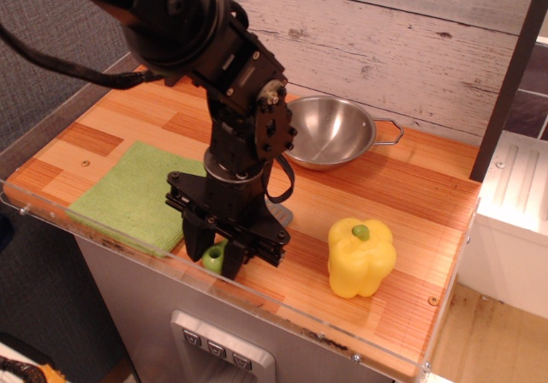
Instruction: Put the green fork on top of the green cloth.
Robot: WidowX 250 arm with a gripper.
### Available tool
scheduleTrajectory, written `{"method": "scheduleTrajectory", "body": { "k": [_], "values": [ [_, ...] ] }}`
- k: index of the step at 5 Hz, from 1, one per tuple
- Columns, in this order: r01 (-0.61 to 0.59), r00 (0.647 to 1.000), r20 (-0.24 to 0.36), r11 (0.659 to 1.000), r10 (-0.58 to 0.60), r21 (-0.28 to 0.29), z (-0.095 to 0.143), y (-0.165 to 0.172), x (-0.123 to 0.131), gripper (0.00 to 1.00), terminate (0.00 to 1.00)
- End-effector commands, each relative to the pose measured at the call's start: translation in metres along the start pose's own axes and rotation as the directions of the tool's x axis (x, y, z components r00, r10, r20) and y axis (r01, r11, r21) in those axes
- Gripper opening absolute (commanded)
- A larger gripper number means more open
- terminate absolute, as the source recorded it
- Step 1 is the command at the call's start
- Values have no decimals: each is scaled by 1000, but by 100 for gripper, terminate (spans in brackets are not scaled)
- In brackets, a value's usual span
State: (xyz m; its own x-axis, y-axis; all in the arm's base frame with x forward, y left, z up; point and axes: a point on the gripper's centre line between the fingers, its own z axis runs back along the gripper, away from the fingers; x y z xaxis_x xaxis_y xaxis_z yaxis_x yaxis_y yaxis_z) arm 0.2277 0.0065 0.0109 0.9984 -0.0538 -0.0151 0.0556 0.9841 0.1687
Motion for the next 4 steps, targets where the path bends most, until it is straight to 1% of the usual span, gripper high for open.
{"method": "scheduleTrajectory", "body": {
  "k": [1,2,3,4],
  "values": [
    [-10,989,145,999,17,-53,42,29,-1,0,0],
    [-54,974,215,994,72,-92,67,55,-14,0,0],
    [-144,972,179,987,155,-73,67,85,-36,0,0],
    [-188,976,107,982,190,-30,50,98,-46,0,0]
  ]
}}
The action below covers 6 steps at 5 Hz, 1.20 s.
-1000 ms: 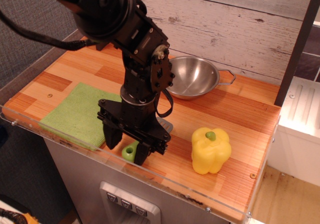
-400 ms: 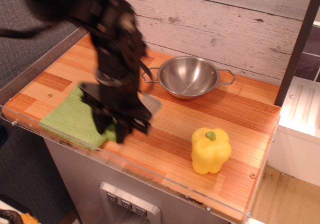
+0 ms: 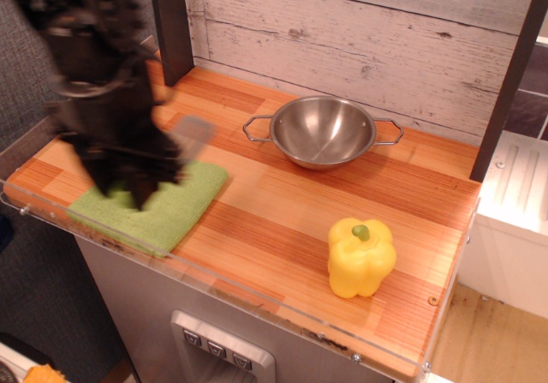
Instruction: Put the green fork on top of the green cloth.
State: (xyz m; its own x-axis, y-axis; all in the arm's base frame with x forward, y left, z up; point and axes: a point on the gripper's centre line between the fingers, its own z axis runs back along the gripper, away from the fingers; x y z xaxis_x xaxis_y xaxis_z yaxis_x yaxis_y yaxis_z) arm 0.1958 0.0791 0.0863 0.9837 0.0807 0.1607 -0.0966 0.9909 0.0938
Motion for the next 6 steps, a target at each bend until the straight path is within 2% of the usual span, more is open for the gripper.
{"method": "scheduleTrajectory", "body": {
  "k": [1,2,5,6],
  "values": [
    [-43,996,-74,997,47,60,-27,28,-6,0,0],
    [-32,994,-99,998,38,63,-41,30,5,0,0],
    [-20,993,-114,996,30,91,-55,28,23,0,0],
    [-10,992,-125,996,21,88,-59,24,23,100,0]
  ]
}}
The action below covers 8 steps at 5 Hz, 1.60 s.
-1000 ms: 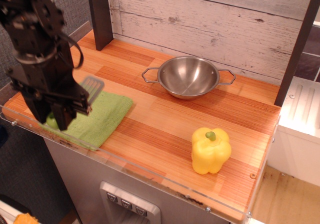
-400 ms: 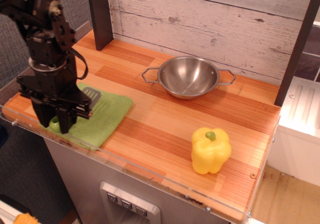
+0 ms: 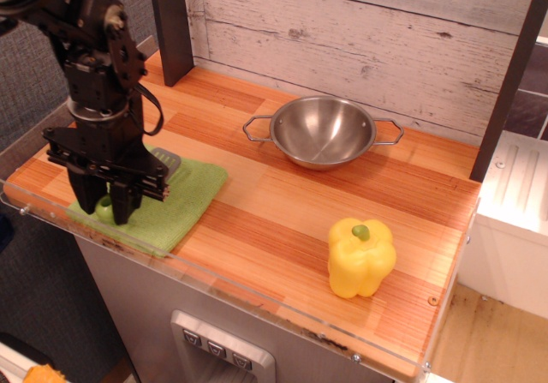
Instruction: Put the green fork on top of the green cloth.
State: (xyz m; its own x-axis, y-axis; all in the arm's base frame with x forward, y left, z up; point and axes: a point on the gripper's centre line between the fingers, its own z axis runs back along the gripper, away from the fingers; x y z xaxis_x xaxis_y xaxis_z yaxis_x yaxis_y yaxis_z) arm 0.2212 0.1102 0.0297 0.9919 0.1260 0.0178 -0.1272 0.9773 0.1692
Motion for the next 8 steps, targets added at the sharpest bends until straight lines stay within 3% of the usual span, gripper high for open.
{"method": "scheduleTrajectory", "body": {
  "k": [1,3,4,6,7,8],
  "values": [
    [4,1000,27,1000,-4,5,7,-2,2,100,0],
    [62,994,93,998,-59,-22,51,-4,-9,100,0],
    [160,982,120,983,-149,-88,63,-11,-11,100,0],
    [209,977,61,977,-206,-42,60,-18,-10,100,0],
    [209,977,61,977,-206,-42,60,-18,-10,100,0],
    [209,977,61,977,-206,-42,60,-18,-10,100,100]
  ]
}}
